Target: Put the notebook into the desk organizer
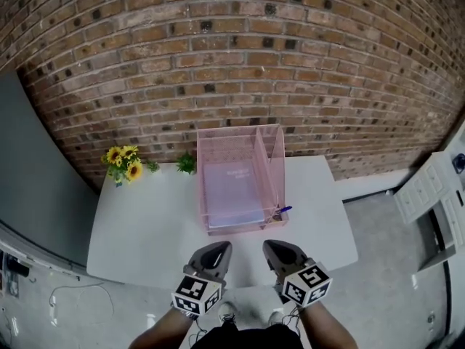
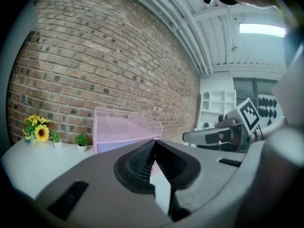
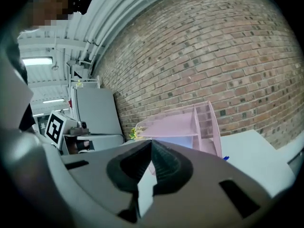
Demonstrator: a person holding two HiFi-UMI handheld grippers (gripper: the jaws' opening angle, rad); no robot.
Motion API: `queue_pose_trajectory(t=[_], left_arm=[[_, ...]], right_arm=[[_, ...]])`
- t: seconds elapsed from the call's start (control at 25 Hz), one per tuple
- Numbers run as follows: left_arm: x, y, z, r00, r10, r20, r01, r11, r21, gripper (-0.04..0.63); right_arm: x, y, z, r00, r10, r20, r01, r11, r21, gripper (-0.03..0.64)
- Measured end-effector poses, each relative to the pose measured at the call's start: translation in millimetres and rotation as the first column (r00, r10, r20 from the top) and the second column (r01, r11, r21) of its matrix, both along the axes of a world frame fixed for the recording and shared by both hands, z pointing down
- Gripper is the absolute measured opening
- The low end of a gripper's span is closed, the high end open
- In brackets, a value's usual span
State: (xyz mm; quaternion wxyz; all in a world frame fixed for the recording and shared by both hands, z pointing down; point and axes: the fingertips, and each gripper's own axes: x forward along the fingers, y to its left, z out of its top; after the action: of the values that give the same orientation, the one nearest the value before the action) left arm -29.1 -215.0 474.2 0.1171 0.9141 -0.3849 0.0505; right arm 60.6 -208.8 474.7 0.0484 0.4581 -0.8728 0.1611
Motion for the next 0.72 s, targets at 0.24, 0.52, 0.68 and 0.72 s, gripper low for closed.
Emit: queue_pose_trajectory(t=[0.24,0.52,0.68,0.72], left_arm=[[31.2,38.4,-14.1,0.999,-0.036,0.016,0.035,0.997,0.062,0.006],[80.3,102.1,-19.4,0.987,-0.137,0.088,0.128,0.987,0.1,0.006],[93.2,144.4,-19.3,0.97,-0.219,0.101,0.21,0.973,0.095,0.006],[94.8,156.4,-19.2,0.967,-0.236,0.101,0.227,0.97,0.092,0.006]], right_arm=[[26.7,31.9,-15.7,0.999,-0.049,-0.002,0.049,0.998,0.041,0.003],[70.3,92.6,-23.3,0.989,-0.145,-0.029,0.147,0.987,0.07,0.003],[87.7,133.3,-19.0,0.978,-0.208,-0.028,0.209,0.975,0.068,0.003],[91.0,143.3,-17.6,0.975,-0.221,-0.024,0.223,0.973,0.066,0.003]])
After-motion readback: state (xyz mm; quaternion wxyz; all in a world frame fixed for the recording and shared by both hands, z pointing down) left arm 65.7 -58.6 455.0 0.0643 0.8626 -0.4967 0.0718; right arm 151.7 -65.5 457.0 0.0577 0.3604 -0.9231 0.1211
